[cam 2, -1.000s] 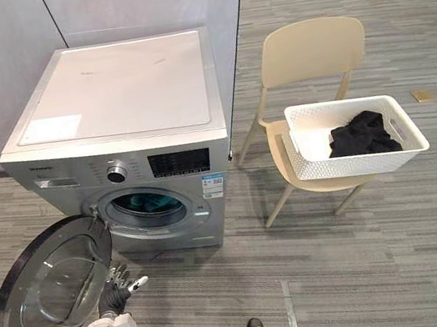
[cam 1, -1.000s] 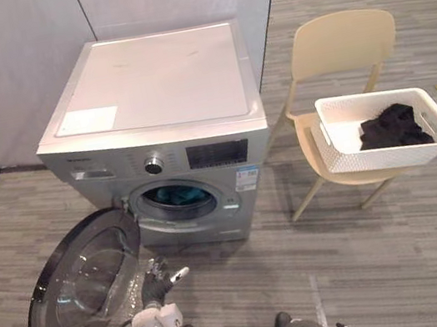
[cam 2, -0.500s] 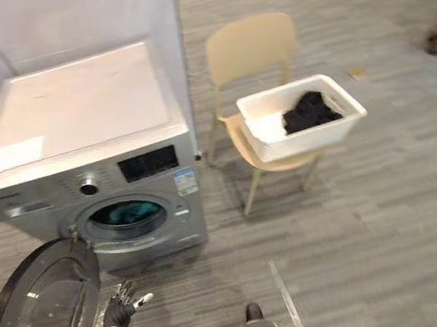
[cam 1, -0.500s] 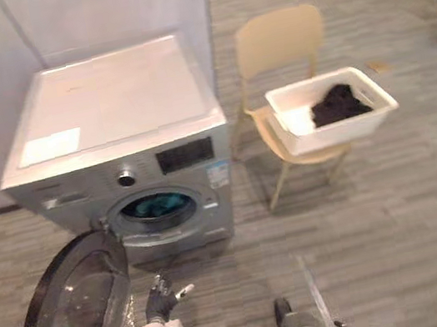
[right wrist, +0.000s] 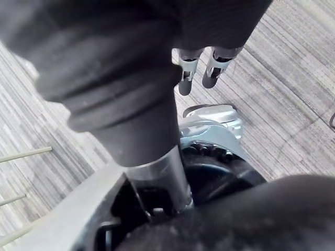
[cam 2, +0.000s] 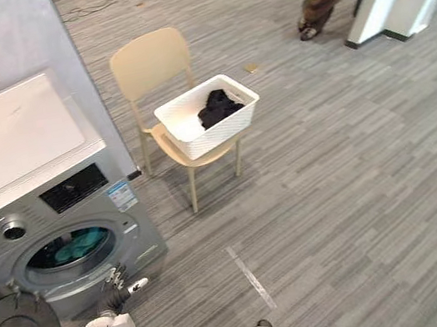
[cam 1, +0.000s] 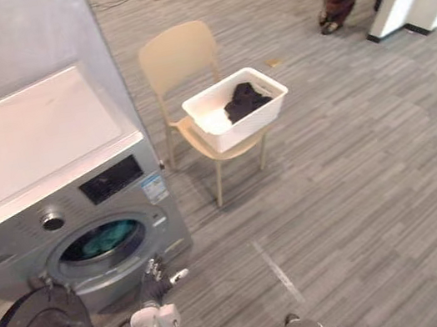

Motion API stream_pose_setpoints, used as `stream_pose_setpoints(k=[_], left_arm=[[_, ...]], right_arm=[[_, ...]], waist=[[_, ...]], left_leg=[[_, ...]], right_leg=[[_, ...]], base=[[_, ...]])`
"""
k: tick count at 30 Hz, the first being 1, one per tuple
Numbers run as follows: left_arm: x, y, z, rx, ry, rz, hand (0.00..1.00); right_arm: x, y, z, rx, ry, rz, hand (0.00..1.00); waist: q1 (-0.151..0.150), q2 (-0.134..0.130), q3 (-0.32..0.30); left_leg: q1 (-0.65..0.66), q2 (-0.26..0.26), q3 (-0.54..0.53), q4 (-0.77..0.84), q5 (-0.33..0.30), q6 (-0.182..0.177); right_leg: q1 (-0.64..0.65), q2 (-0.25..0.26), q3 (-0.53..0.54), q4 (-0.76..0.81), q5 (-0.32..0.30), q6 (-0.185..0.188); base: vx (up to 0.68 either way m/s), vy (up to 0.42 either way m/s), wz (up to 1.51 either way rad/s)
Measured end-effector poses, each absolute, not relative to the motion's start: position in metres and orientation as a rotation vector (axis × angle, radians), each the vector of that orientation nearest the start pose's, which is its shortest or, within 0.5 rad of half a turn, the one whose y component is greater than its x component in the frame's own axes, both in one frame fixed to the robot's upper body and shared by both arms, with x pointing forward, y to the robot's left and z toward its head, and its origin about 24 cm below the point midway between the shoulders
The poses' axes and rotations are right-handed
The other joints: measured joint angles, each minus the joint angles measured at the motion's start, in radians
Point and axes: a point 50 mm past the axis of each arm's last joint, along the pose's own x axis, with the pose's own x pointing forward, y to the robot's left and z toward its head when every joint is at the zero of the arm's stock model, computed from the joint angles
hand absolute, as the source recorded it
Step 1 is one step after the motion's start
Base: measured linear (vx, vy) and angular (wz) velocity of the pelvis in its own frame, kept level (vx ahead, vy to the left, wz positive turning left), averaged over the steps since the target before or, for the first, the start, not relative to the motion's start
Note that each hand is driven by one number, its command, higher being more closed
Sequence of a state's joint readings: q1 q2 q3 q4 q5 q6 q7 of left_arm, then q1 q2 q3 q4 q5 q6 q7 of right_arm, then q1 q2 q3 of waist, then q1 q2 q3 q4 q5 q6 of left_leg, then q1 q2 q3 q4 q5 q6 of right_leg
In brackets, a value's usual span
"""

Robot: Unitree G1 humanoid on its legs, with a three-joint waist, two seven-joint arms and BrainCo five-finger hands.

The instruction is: Pick up the laundry basket with both hands and put the clothes into the washing machine.

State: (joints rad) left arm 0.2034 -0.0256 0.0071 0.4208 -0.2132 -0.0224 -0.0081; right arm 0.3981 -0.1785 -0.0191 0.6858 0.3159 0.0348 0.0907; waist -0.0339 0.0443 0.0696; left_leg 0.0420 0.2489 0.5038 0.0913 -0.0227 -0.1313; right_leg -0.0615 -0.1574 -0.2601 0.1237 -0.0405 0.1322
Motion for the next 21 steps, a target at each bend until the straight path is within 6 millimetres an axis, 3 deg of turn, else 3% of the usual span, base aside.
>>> stream_pose_setpoints(k=[2, 3, 6, 7, 9, 11, 12, 14, 16, 17, 19, 20, 21], left_arm=[[0.165, 0.148, -0.093, -0.257, 0.603, 0.11, 0.0], [0.162, 0.145, -0.098, -0.27, 0.627, 0.115, 0.0], [0.151, 0.143, -0.109, -0.297, 0.691, 0.133, 0.0], [0.149, 0.14, -0.11, -0.318, 0.697, 0.135, 0.0], [0.148, 0.138, -0.11, -0.325, 0.698, 0.13, 0.0], [0.146, 0.137, -0.11, -0.327, 0.698, 0.118, 0.0], [0.145, 0.138, -0.11, -0.329, 0.691, 0.122, 0.0], [0.145, 0.139, -0.108, -0.331, 0.678, 0.119, 0.0], [0.145, 0.141, -0.102, -0.332, 0.651, 0.123, 0.0], [0.149, 0.144, -0.096, -0.333, 0.616, 0.131, 0.0], [0.155, 0.146, -0.089, -0.33, 0.578, 0.131, 0.0], [0.156, 0.148, -0.088, -0.327, 0.571, 0.134, 0.0], [0.157, 0.152, -0.088, -0.33, 0.57, 0.15, 0.0]], right_arm=[[0.04, -0.222, -0.143, 0.151, 1.082, -0.201, 0.0], [0.039, -0.221, -0.144, 0.14, 1.092, -0.189, 0.0], [0.037, -0.221, -0.144, 0.13, 1.103, -0.175, 0.0], [0.037, -0.221, -0.144, 0.12, 1.108, -0.164, 0.0], [0.036, -0.221, -0.144, 0.102, 1.119, -0.152, 0.0], [0.034, -0.223, -0.144, 0.089, 1.128, -0.151, 0.0], [0.033, -0.224, -0.144, 0.087, 1.132, -0.154, 0.0], [0.03, -0.224, -0.144, 0.084, 1.147, -0.153, 0.0], [0.03, -0.225, -0.144, 0.078, 1.154, -0.148, 0.0], [0.029, -0.227, -0.144, 0.05, 1.164, -0.12, 0.0], [0.028, -0.23, -0.143, 0.031, 1.17, -0.098, 0.0], [0.028, -0.228, -0.143, 0.031, 1.173, -0.085, 0.0], [0.028, -0.225, -0.144, 0.03, 1.176, -0.071, 0.0]], waist=[[0.016, 0.017, -0.005], [0.02, 0.02, -0.006], [0.023, 0.028, -0.001], [0.026, 0.03, 0.0], [0.035, 0.021, 0.012], [0.046, 0.023, 0.017], [0.056, 0.026, 0.019], [0.075, 0.031, 0.024], [0.092, 0.034, 0.033], [0.123, 0.039, 0.038], [0.143, 0.057, 0.04], [0.147, 0.056, 0.037], [0.157, 0.031, 0.032]], left_leg=[[0.016, 0.048, 0.003, 0.002, 0.015, -0.019], [0.025, 0.097, 0.006, 0.031, 0.016, -0.022], [0.005, 0.193, 0.0, 0.182, 0.02, -0.016], [-0.022, 0.239, 0.0, 0.291, 0.034, 0.029], [-0.067, 0.282, -0.027, 0.448, 0.063, 0.121], [-0.136, 0.217, -0.143, 0.644, -0.059, 0.087], [-0.17, 0.157, -0.182, 0.704, -0.117, 0.071], [-0.223, 0.076, -0.203, 0.728, -0.172, 0.059], [-0.279, -0.011, -0.203, 0.679, -0.19, 0.06], [-0.304, -0.086, -0.205, 0.537, -0.184, 0.053], [-0.304, -0.106, -0.199, 0.382, -0.154, 0.049], [-0.292, -0.11, -0.19, 0.363, -0.163, 0.099], [-0.282, -0.129, -0.16, 0.337, -0.159, 0.105]], right_leg=[[0.029, 0.052, -0.004, -0.034, 0.009, -0.004], [0.054, 0.092, -0.006, -0.054, 0.004, -0.035], [0.106, 0.146, -0.029, -0.078, -0.009, -0.083], [0.127, 0.165, -0.019, -0.079, -0.013, -0.096], [0.162, 0.182, 0.023, -0.085, -0.011, -0.119], [0.199, 0.173, 0.07, -0.083, -0.016, -0.142], [0.207, 0.173, 0.094, -0.088, -0.037, -0.167], [0.216, 0.182, 0.117, -0.089, -0.049, -0.175], [0.216, 0.191, 0.135, -0.088, -0.059, -0.178], [0.198, 0.199, 0.163, -0.088, -0.064, -0.17], [0.196, 0.22, 0.19, -0.105, -0.065, -0.168], [0.198, 0.219, 0.2, -0.109, -0.067, -0.163], [0.199, 0.2, 0.208, -0.122, -0.062, -0.149]], base=[[0.09, -0.198, -0.17], [0.09, -0.202, -0.24], [0.08, -0.223, -0.29], [0.08, -0.243, -0.32], [0.1, -0.209, -0.42], [0.16, -0.131, -0.7], [0.1, -0.031, -0.59], [0.08, 0.009, -0.44], [0.14, 0.055, -0.41], [0.17, 0.078, -0.46], [0.21, 0.089, -0.49], [0.31, 0.09, -0.38], [0.34, 0.098, -0.26]])
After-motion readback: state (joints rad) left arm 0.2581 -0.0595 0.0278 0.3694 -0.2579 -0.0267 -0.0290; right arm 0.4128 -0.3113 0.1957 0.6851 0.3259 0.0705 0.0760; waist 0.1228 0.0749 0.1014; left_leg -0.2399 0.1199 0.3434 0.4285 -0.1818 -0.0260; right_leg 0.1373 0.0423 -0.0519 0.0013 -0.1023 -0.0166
